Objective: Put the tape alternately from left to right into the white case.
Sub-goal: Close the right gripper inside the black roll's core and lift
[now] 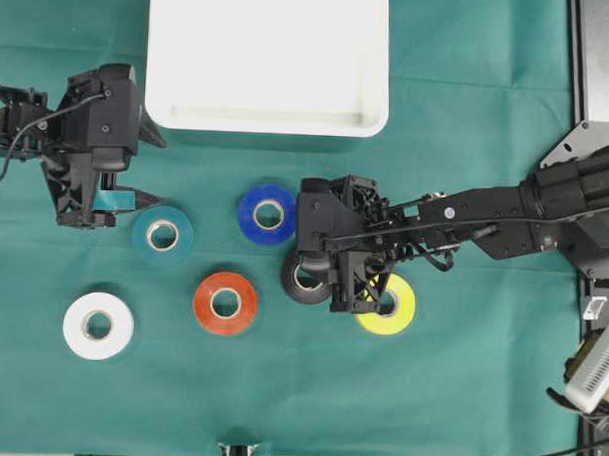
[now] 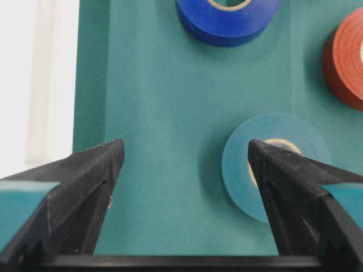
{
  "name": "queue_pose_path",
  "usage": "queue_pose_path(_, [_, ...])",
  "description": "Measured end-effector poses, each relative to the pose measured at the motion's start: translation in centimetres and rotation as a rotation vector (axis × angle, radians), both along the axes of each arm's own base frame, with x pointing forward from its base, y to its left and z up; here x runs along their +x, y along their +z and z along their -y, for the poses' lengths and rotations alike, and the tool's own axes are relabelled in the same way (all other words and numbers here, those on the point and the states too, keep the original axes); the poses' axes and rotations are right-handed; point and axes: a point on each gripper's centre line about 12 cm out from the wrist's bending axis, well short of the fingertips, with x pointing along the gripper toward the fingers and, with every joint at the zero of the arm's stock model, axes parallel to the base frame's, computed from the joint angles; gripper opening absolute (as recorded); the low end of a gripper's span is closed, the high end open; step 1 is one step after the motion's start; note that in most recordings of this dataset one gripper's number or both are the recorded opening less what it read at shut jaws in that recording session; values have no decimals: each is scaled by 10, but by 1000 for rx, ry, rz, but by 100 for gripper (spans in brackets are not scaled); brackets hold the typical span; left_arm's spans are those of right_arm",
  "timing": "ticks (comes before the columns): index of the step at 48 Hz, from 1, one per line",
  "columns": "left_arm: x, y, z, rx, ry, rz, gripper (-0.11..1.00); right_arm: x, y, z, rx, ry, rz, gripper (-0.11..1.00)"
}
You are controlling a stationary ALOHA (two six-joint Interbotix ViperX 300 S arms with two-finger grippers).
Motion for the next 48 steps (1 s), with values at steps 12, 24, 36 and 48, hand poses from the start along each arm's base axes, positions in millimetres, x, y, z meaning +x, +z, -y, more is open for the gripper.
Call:
queue_pose_path(12, [0,0,0,-1,1,0,93,2,6,-4,4,8,13,2])
queue_pose_path(24, [0,0,0,-1,1,2,93,7,38,-15,25,34,97,2])
queue_pose_path(36, [0,0,0,-1,1,0,93,7,40,-16,26,36,101,2])
queue_pose_path(48, [0,0,0,-1,1,0,93,8,40,-12,8,44,105,2])
